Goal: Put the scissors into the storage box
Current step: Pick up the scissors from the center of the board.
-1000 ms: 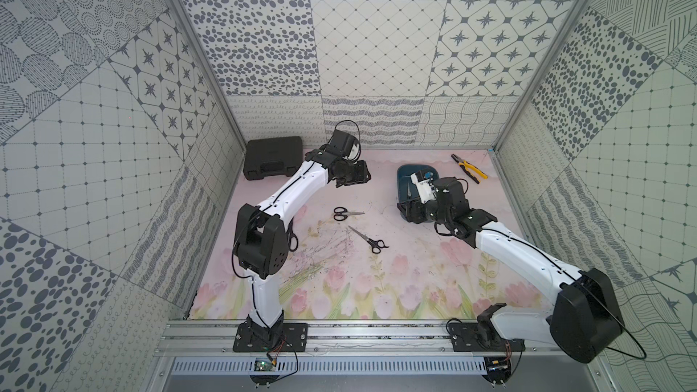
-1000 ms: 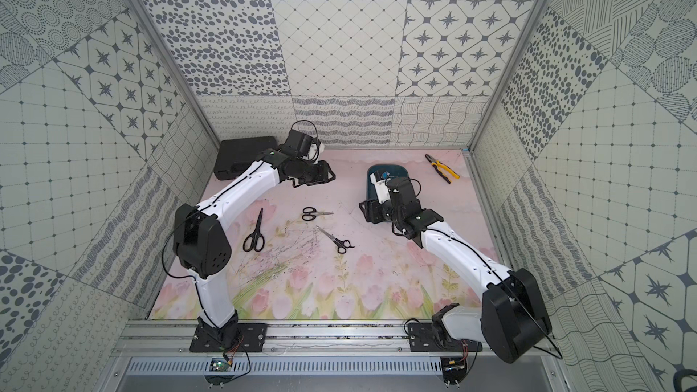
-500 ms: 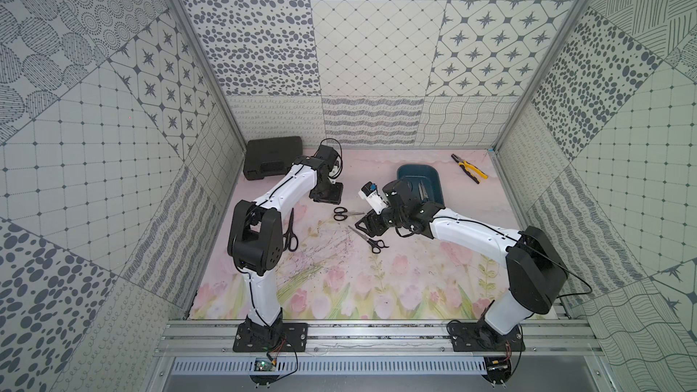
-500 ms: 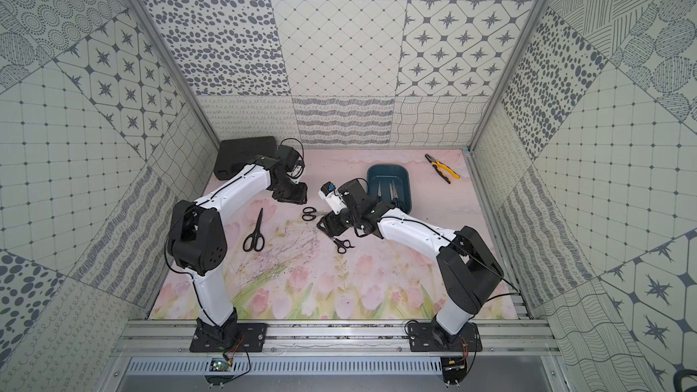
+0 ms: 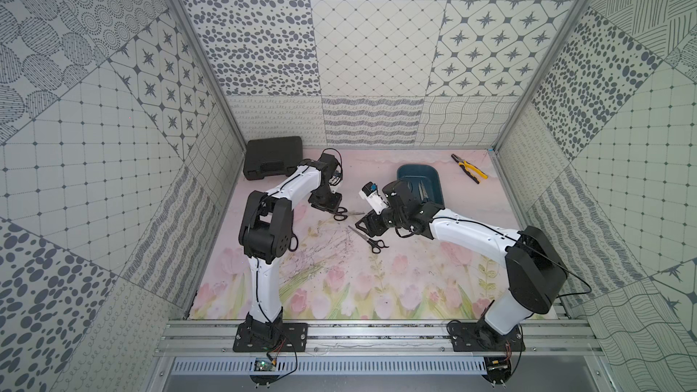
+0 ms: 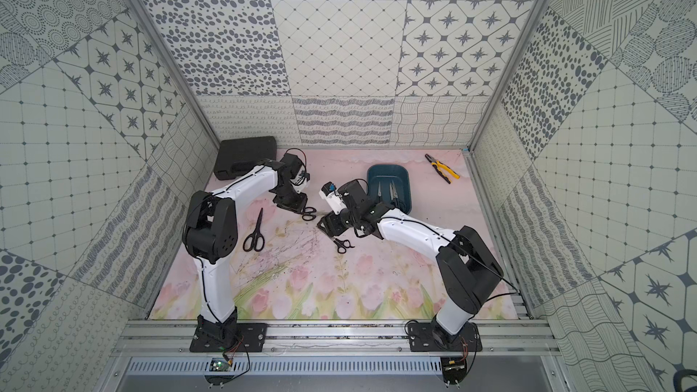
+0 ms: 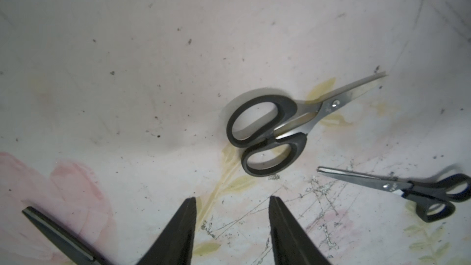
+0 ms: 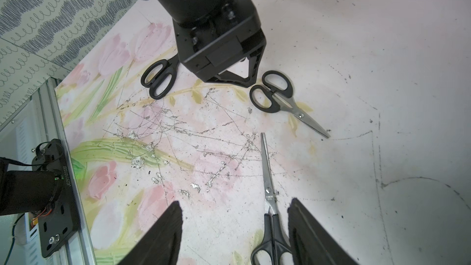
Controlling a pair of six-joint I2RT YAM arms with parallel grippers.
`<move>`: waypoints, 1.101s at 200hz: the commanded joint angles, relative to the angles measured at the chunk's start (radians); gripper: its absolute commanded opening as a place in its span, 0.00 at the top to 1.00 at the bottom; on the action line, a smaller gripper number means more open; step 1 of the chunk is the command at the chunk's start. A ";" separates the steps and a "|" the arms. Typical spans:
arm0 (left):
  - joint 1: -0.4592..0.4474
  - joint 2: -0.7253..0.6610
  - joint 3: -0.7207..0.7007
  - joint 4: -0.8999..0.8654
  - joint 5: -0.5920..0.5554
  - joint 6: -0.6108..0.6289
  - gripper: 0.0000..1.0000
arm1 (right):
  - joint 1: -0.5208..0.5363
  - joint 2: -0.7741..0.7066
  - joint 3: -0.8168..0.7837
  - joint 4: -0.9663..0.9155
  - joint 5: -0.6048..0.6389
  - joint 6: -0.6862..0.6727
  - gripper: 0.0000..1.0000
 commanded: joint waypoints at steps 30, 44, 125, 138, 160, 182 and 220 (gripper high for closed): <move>-0.033 0.018 0.031 0.041 0.120 0.172 0.47 | 0.006 -0.014 -0.026 0.028 0.033 0.007 0.32; -0.032 0.054 0.066 0.015 0.132 0.192 0.47 | 0.006 -0.020 -0.034 0.028 0.039 0.004 0.32; -0.037 0.172 0.143 -0.024 0.152 0.295 0.53 | 0.005 -0.049 -0.068 0.016 0.080 -0.007 0.32; -0.036 0.172 0.143 -0.038 0.179 0.289 0.55 | 0.005 -0.051 -0.070 0.013 0.092 -0.007 0.32; -0.035 0.152 0.091 -0.030 0.190 0.267 0.56 | 0.005 -0.055 -0.073 0.008 0.115 -0.017 0.32; -0.037 0.137 0.042 -0.043 0.187 0.228 0.56 | 0.004 -0.064 -0.077 0.000 0.142 -0.030 0.32; -0.037 0.077 -0.049 -0.034 0.167 0.158 0.58 | 0.004 -0.066 -0.083 -0.019 0.176 -0.061 0.31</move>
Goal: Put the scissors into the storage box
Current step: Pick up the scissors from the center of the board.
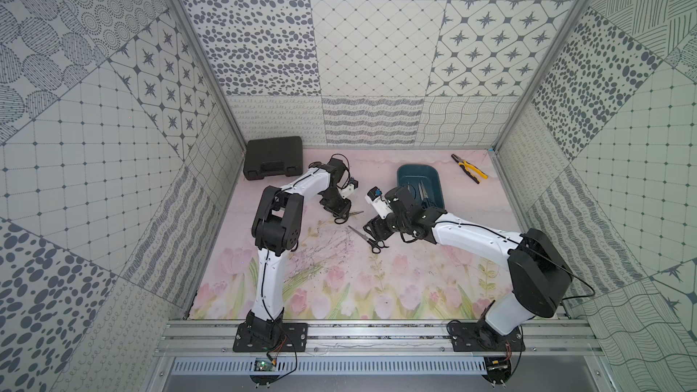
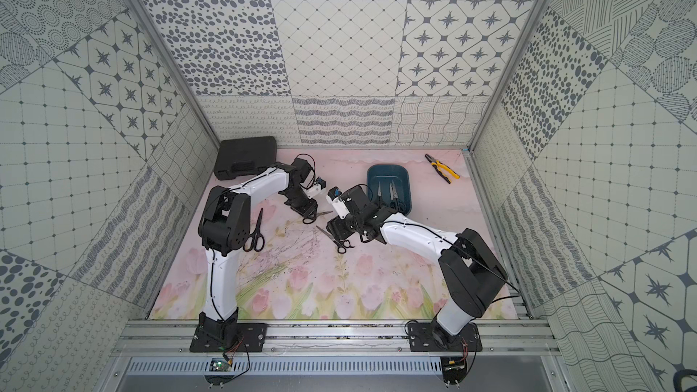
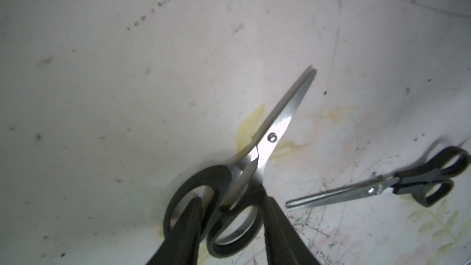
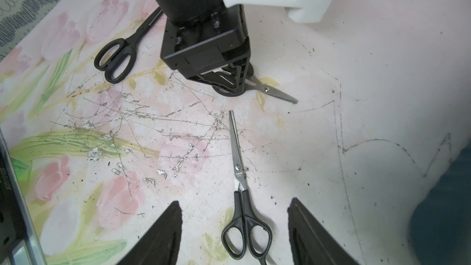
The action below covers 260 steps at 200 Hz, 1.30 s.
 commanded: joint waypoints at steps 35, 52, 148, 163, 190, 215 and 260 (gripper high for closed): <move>-0.006 -0.092 -0.140 -0.020 0.024 -0.118 0.60 | 0.002 -0.030 -0.009 -0.013 0.045 -0.047 0.31; -0.013 -0.084 -0.134 -0.014 -0.001 -0.164 0.59 | 0.002 -0.034 -0.010 -0.013 0.045 -0.046 0.31; -0.098 0.017 -0.102 -0.046 -0.229 -0.414 0.64 | -0.010 -0.101 -0.049 -0.012 0.102 -0.054 0.30; -0.098 0.038 -0.077 -0.064 -0.232 -0.426 0.66 | -0.015 -0.108 -0.053 -0.013 0.113 -0.056 0.30; -0.100 0.095 -0.008 -0.124 -0.245 -0.427 0.74 | -0.025 -0.117 -0.059 -0.012 0.120 -0.059 0.30; -0.099 0.117 0.016 -0.138 -0.261 -0.432 0.78 | -0.032 -0.128 -0.062 -0.012 0.125 -0.058 0.30; -0.100 0.138 0.023 -0.155 -0.265 -0.429 0.93 | -0.044 -0.152 -0.086 -0.004 0.133 -0.063 0.29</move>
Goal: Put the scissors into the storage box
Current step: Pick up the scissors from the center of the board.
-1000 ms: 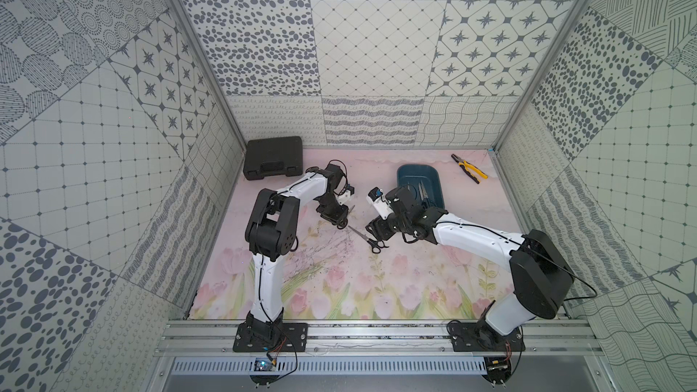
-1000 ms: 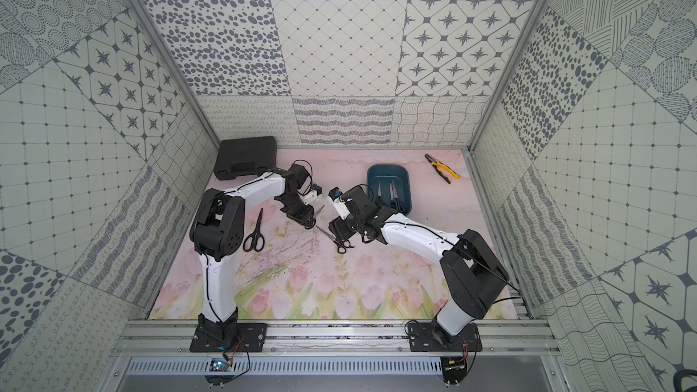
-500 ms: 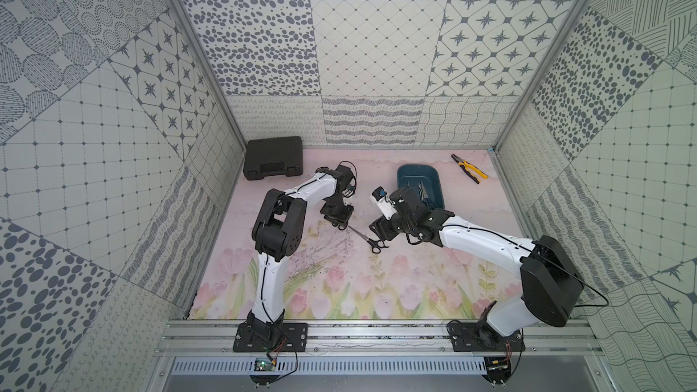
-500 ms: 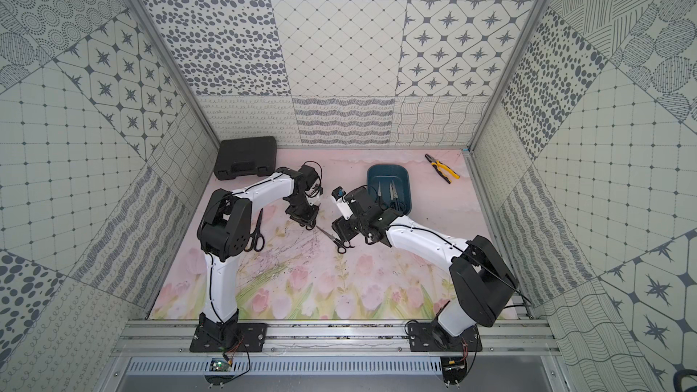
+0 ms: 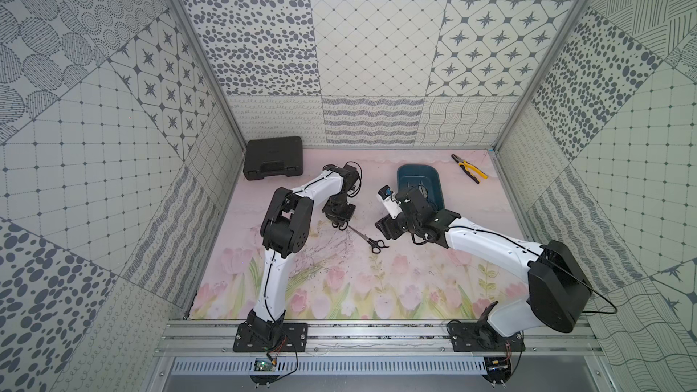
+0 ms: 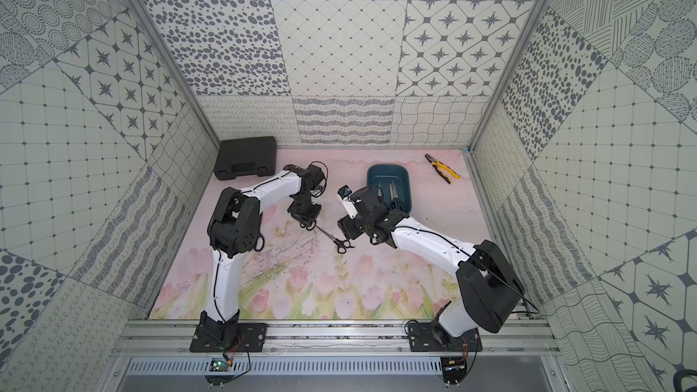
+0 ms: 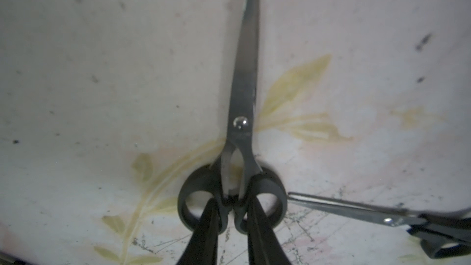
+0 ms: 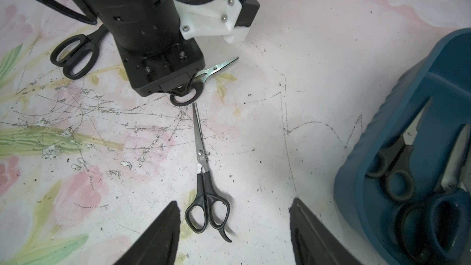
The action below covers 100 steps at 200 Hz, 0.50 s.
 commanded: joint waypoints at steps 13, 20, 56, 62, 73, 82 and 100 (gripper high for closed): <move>-0.002 0.080 -0.022 -0.008 -0.044 -0.038 1.00 | -0.013 -0.034 -0.021 0.031 0.014 -0.011 0.29; -0.001 0.079 -0.016 -0.010 -0.040 -0.044 1.00 | -0.015 -0.032 -0.024 0.031 0.015 -0.012 0.29; -0.009 0.063 0.045 -0.058 -0.058 -0.062 1.00 | -0.021 -0.024 -0.017 0.032 0.014 -0.011 0.29; -0.011 0.052 0.055 -0.065 -0.063 -0.065 1.00 | -0.020 -0.025 -0.015 0.032 0.017 -0.011 0.29; -0.013 0.026 0.074 -0.074 -0.070 -0.073 1.00 | -0.022 -0.030 -0.016 0.033 0.027 -0.011 0.29; -0.016 0.006 0.093 -0.085 -0.058 -0.076 1.00 | -0.025 -0.034 -0.016 0.031 0.033 -0.011 0.29; -0.022 -0.028 0.153 -0.127 -0.060 -0.096 1.00 | -0.033 -0.050 -0.021 0.032 0.054 -0.007 0.29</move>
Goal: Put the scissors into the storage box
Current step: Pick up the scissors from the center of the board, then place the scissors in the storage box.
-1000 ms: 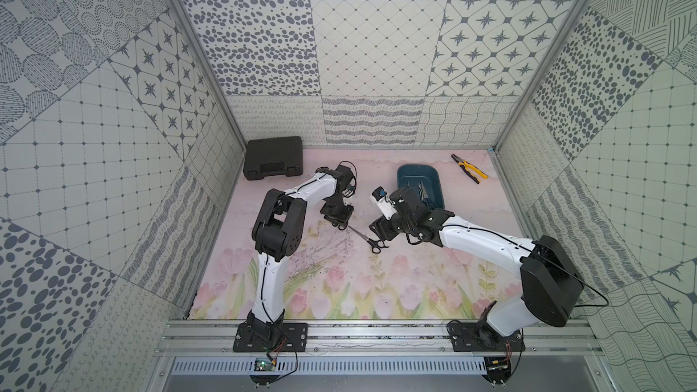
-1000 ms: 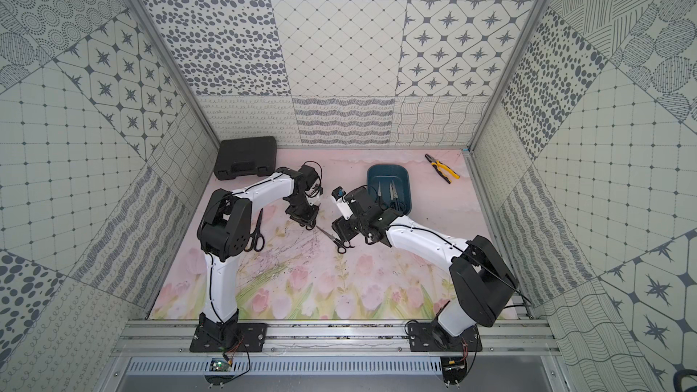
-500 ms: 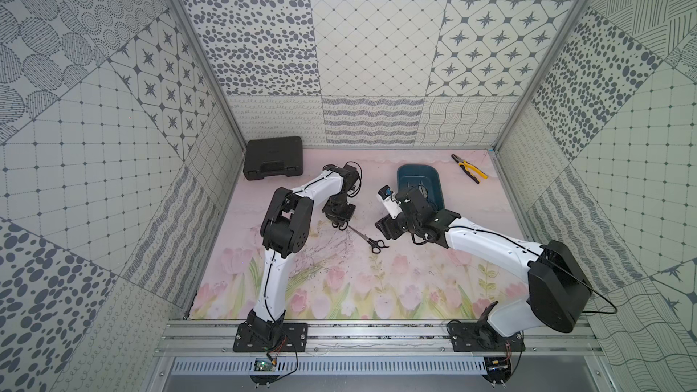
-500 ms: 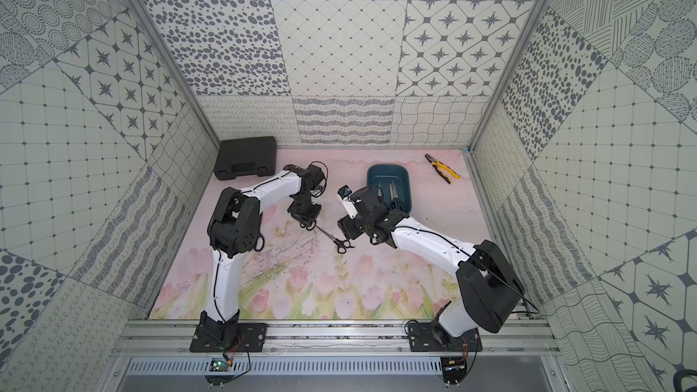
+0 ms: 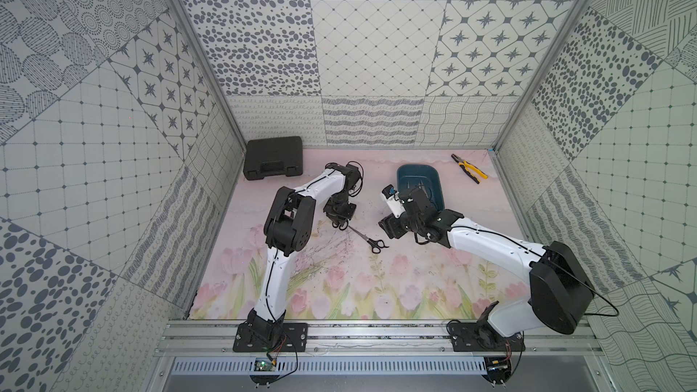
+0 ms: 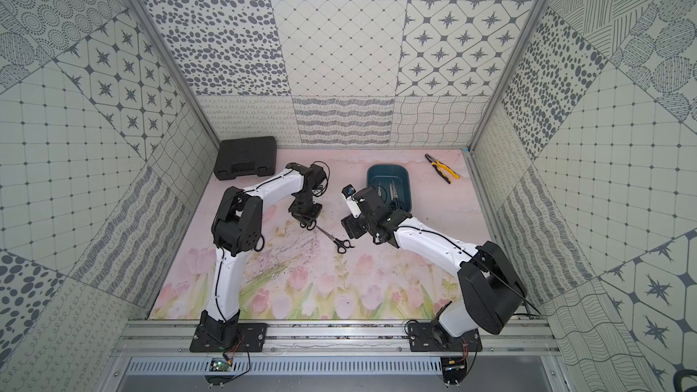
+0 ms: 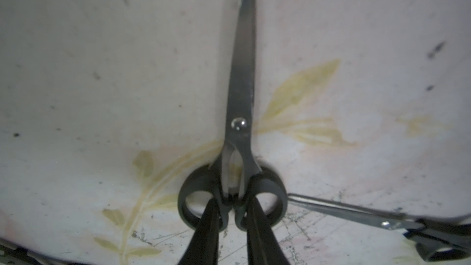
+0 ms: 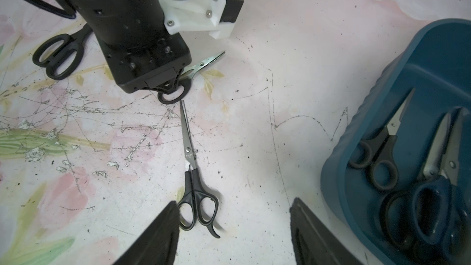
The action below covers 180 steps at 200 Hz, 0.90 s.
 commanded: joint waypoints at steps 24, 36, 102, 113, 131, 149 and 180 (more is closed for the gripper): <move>-0.026 -0.045 0.198 -0.145 -0.065 -0.073 1.00 | -0.027 -0.074 -0.029 0.049 0.077 0.013 0.29; -0.032 -0.037 0.272 -0.193 -0.068 -0.081 1.00 | -0.035 -0.093 -0.040 0.057 0.113 0.026 0.29; -0.170 0.183 0.946 -0.335 0.071 -0.162 1.00 | -0.110 -0.316 -0.157 0.073 0.437 0.151 0.27; -0.193 0.168 0.911 -0.237 0.119 -0.203 1.00 | -0.124 -0.355 -0.176 0.073 0.465 0.162 0.27; -0.225 0.121 0.755 0.004 0.211 -0.252 1.00 | -0.134 -0.406 -0.204 0.067 0.510 0.170 0.27; -0.261 0.118 0.676 0.207 0.266 -0.306 1.00 | -0.142 -0.447 -0.231 0.064 0.533 0.170 0.27; -0.312 0.242 0.767 0.343 0.297 -0.390 1.00 | -0.153 -0.478 -0.253 0.052 0.534 0.182 0.27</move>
